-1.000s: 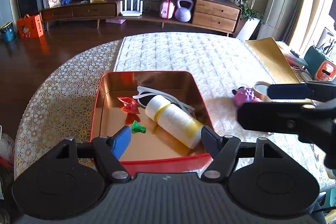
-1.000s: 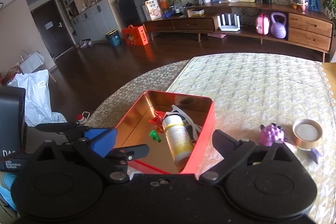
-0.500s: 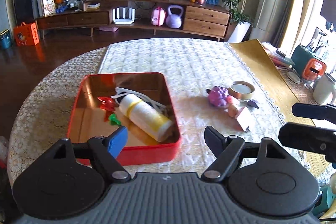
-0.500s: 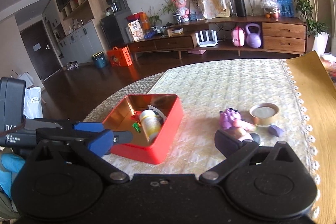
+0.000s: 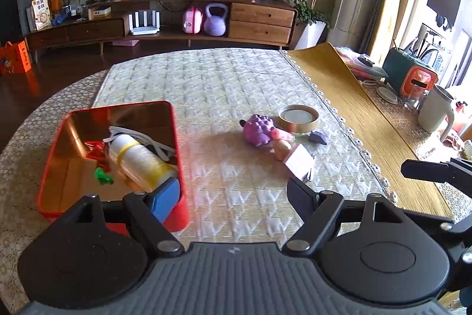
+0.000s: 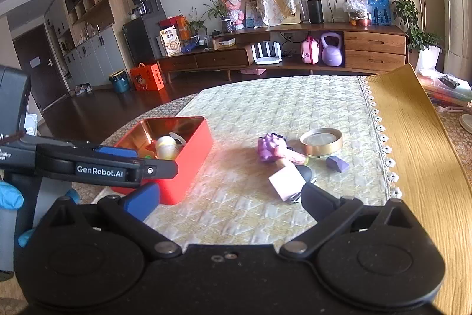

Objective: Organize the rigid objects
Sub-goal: 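Withdraw both tools from the tin toward the table, then move the left tool to the pink card while the right tool approaches the purple block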

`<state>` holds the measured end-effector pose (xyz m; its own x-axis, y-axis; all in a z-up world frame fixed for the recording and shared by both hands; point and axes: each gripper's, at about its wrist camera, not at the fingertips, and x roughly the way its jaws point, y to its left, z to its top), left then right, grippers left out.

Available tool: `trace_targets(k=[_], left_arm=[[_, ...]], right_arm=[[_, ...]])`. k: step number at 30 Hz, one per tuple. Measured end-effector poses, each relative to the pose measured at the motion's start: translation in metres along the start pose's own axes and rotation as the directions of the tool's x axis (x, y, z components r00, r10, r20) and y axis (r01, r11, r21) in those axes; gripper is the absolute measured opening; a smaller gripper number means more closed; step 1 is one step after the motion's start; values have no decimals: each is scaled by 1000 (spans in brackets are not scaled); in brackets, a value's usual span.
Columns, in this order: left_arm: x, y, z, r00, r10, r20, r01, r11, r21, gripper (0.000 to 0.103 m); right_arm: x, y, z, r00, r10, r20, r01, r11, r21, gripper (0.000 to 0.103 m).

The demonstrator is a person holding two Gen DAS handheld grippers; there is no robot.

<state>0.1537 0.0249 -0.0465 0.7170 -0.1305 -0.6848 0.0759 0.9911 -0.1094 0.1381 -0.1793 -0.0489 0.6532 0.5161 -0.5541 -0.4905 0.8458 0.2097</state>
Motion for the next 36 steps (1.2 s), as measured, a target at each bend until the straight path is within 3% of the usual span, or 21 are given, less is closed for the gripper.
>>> trace_targets(k=[7, 14, 26, 36], left_arm=[[26, -24, 5, 998, -60, -34, 61, 998, 27, 80], [55, -46, 8, 996, -73, -59, 76, 996, 54, 80], [111, -70, 9, 995, 0, -104, 3, 1000, 23, 80], [138, -84, 14, 995, 51, -90, -59, 994, -94, 80]], right_arm=[[15, -28, -8, 999, -35, -23, 33, 996, -82, 100], [33, -78, -1, 996, -83, -42, 80, 995, -67, 98], [75, -127, 7, 986, -143, -88, 137, 988, -69, 86], [110, -145, 18, 985, -124, -124, 115, 991, -74, 71]])
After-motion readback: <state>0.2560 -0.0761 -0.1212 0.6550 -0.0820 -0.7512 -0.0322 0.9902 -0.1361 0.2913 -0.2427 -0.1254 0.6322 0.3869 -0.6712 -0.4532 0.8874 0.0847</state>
